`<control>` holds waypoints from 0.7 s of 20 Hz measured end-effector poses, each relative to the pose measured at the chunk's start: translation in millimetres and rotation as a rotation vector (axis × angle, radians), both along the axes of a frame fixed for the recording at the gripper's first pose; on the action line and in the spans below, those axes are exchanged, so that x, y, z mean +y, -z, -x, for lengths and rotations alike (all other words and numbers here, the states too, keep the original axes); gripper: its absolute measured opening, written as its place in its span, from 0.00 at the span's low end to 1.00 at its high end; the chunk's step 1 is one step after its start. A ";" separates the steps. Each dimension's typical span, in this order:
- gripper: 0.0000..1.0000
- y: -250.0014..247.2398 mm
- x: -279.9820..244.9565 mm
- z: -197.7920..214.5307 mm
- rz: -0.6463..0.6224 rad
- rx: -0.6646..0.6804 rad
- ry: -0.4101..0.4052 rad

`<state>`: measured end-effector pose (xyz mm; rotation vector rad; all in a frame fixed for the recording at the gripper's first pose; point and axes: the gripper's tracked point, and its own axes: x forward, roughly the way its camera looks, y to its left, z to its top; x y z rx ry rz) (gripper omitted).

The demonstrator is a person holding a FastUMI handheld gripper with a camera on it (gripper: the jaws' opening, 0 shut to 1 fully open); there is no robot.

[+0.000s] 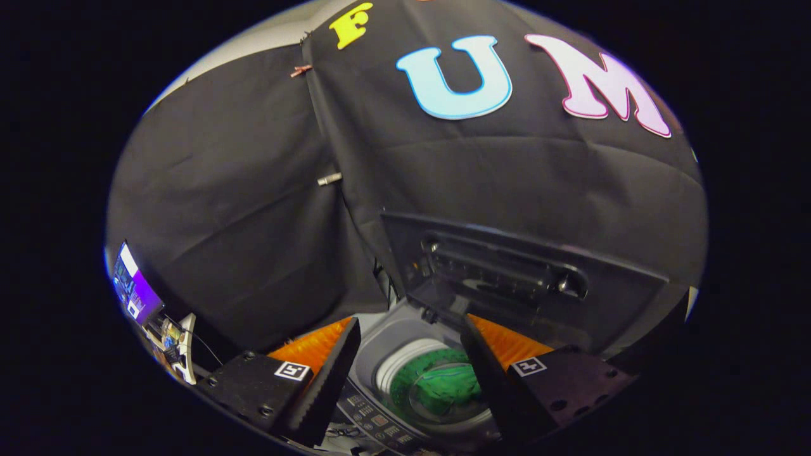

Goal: Put the clothes into the washing machine and then close the washing machine lid.

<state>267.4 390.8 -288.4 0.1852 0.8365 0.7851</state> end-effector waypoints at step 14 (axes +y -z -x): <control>0.99 -23.0 -94.9 -116.9 0.132 -0.310 0.506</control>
